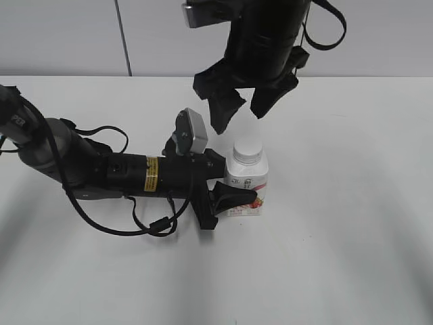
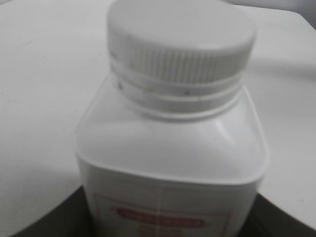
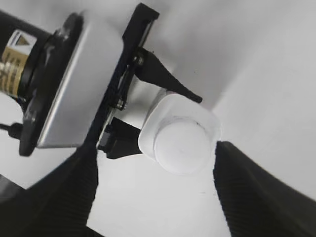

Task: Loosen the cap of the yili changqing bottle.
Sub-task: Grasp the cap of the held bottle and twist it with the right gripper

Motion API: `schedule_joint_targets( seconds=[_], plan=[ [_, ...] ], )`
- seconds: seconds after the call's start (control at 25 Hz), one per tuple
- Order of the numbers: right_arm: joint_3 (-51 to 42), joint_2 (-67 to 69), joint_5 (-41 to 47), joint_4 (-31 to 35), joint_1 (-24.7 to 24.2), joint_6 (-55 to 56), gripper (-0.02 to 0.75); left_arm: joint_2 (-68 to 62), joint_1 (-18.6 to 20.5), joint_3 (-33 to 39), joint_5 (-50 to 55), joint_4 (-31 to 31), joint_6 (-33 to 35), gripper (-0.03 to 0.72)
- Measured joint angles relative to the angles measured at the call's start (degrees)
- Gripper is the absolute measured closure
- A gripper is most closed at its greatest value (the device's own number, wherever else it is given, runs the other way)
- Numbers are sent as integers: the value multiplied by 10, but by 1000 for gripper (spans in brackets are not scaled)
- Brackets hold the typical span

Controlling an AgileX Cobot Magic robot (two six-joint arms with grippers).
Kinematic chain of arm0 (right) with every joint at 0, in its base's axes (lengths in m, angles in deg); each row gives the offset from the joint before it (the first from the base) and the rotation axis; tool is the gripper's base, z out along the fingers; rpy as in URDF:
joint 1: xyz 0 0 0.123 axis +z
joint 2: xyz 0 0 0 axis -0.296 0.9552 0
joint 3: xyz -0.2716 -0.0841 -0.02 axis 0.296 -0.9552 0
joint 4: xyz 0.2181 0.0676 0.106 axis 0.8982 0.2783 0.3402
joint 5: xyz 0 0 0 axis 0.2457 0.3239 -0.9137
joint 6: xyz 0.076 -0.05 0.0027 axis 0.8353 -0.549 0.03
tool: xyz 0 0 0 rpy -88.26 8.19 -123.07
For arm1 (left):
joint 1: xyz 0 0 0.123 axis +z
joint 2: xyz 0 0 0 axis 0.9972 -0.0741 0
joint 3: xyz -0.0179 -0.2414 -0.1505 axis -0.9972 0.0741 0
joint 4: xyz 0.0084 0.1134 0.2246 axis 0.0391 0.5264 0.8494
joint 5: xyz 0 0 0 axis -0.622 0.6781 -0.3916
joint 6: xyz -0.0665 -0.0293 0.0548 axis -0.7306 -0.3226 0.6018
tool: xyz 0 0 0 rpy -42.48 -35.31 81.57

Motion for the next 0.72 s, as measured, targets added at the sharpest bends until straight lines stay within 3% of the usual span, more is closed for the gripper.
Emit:
schedule_joint_targets(
  seconds=[0.24,0.72],
  plan=[
    [-55,-1,-1,-12,0,148,172,0,0,0,0,1,0,302],
    [-70,-1,-1,-37,0,206,187,0,0,0,-2,1,0,302]
  ],
)
